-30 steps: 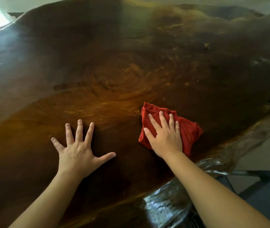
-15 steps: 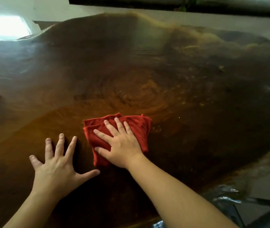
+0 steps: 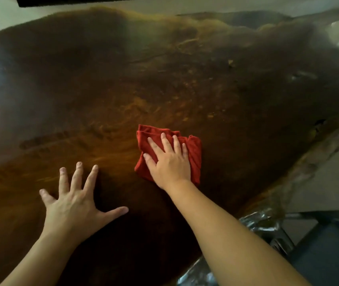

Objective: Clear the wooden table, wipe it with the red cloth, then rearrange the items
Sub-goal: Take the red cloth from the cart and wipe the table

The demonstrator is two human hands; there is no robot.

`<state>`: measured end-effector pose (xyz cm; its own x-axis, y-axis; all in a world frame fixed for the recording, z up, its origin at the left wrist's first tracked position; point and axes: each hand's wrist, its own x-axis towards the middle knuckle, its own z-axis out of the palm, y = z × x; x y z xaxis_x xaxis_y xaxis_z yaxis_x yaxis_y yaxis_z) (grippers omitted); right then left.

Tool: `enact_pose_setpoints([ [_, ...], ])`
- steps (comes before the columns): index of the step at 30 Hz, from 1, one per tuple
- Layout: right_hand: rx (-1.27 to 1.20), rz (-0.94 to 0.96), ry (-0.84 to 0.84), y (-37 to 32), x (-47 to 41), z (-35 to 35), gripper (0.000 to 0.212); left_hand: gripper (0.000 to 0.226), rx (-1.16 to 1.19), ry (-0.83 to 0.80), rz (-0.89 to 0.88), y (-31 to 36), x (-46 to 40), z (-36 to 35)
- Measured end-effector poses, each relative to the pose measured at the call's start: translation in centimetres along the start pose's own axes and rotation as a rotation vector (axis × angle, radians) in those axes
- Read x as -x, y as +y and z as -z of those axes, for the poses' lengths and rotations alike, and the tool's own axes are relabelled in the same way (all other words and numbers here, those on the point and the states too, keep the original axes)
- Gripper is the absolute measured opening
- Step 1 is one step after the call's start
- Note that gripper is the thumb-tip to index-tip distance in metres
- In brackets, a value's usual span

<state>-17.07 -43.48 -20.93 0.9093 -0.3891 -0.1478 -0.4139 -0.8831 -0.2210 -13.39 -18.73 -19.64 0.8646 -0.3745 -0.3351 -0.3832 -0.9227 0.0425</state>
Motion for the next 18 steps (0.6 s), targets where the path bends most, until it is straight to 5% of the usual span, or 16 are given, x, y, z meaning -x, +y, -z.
enact_pose_setpoints([
  [10, -0.004, -0.326, 0.159, 12.2, 13.6, 1.6, 0.047, 0.14, 0.019, 0.024, -0.173, 8.0, -0.3, -0.8],
  [18, -0.307, -0.487, 0.383, 14.0, 18.1, 3.1, 0.034, 0.138, 0.057, 0.052, -0.125, 4.2, 1.5, -0.6],
])
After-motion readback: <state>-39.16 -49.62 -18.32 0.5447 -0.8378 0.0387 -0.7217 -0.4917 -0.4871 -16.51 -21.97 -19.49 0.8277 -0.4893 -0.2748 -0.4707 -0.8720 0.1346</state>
